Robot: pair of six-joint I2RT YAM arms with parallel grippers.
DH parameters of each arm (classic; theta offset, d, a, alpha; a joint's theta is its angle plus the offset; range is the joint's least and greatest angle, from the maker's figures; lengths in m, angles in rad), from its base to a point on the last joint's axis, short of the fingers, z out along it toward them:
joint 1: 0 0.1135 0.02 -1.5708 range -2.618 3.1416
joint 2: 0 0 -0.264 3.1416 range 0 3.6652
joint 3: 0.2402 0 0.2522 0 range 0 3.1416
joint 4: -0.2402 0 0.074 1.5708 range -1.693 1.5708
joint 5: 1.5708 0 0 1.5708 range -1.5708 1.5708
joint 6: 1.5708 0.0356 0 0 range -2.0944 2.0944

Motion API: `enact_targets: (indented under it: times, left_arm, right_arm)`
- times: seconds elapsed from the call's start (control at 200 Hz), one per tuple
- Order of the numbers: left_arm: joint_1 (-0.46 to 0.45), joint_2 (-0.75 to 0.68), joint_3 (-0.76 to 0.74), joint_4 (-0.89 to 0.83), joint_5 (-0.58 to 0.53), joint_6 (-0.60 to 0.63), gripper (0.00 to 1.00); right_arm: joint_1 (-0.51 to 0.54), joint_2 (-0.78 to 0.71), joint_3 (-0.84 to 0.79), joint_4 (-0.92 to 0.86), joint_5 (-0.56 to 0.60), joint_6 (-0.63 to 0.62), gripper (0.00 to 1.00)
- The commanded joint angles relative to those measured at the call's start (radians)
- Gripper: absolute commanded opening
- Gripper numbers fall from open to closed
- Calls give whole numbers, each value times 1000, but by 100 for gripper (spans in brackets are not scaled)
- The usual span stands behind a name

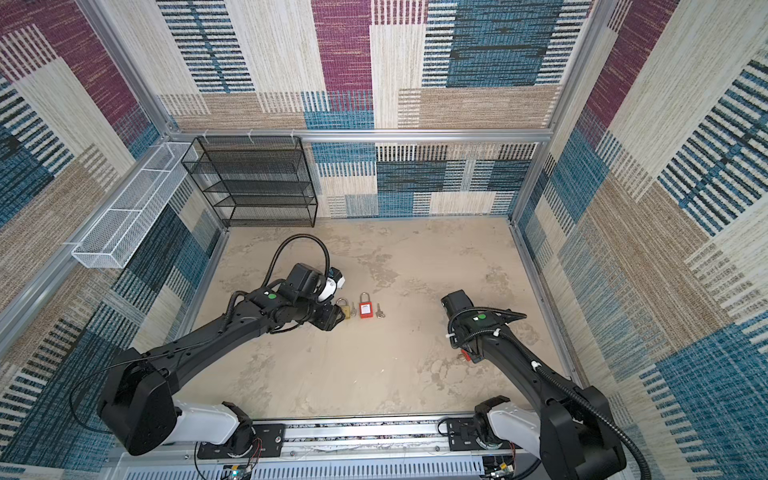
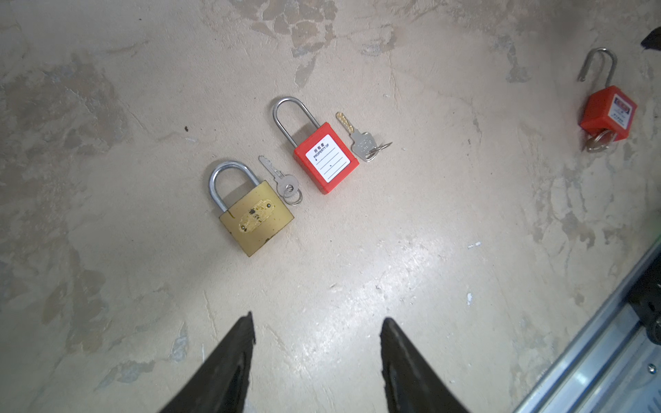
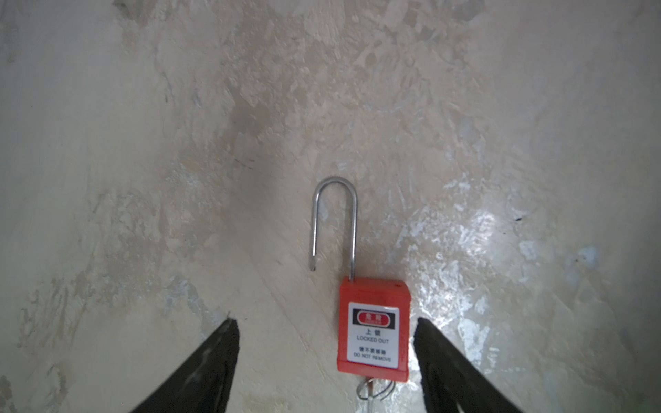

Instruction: Lock with the key

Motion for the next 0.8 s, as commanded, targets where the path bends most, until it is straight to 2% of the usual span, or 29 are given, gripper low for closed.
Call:
enact_targets:
  times: [0.0,0.14,0.235,0.506,0.791]
  left_arm:
    - [-1,2,13,4,21,-17,58]
    - [-1,1,16,4,21,-19,57]
    - [-1,0,16,3,22,-21,58]
    - [-1,2,14,3,22,-29,57]
    - [-1,6,15,5,30,-34,56]
  right_arm:
    - [0,-17,-44,35,-48,18,79]
    - [0,-41,-104,122,-86,-2,78]
    - [-1,-51,-129,196,-115,-62,78]
    - [-1,-16,-129,203,-117,-101,79]
    - [-1,96,-100,200,-139,-135,79]
